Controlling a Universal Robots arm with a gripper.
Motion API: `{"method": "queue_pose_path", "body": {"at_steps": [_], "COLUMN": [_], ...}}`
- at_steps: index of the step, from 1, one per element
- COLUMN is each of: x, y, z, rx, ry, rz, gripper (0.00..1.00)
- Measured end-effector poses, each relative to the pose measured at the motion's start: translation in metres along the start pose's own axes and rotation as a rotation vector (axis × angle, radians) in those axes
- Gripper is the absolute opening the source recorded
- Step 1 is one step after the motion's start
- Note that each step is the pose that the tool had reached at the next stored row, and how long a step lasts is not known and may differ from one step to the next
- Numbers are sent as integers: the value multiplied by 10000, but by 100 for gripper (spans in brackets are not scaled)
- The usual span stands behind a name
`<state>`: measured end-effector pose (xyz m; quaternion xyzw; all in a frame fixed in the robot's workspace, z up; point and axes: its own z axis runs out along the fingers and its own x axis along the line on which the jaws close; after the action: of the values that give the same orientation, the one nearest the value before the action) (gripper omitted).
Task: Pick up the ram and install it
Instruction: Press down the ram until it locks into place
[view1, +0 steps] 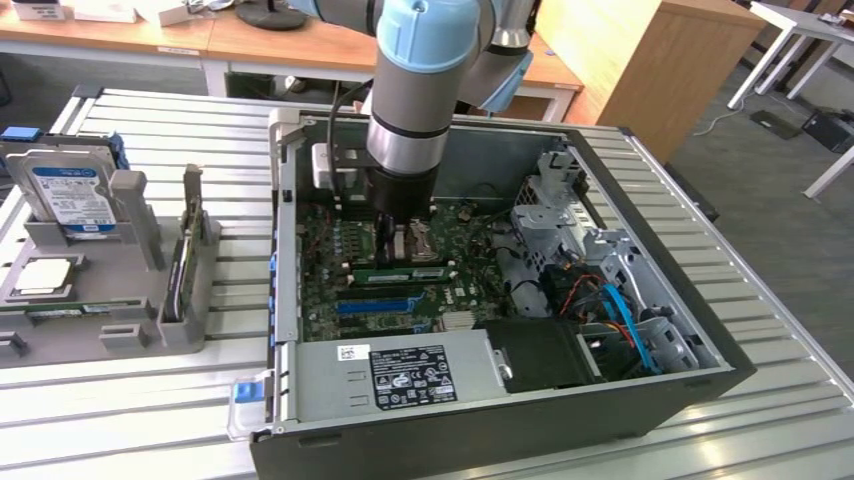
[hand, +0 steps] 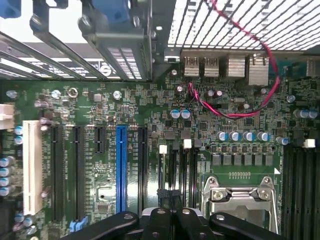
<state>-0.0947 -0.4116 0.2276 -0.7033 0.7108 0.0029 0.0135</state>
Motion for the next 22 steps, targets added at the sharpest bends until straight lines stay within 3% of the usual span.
{"method": "queue_pose_path", "body": {"at_steps": [12,22], "x": [-5,-6], "y": [-4,-43], "z": [-266,-272], "rx": [-9,-9], "ry": [16,17], "rz": [0,0], "gripper": [10,10]}}
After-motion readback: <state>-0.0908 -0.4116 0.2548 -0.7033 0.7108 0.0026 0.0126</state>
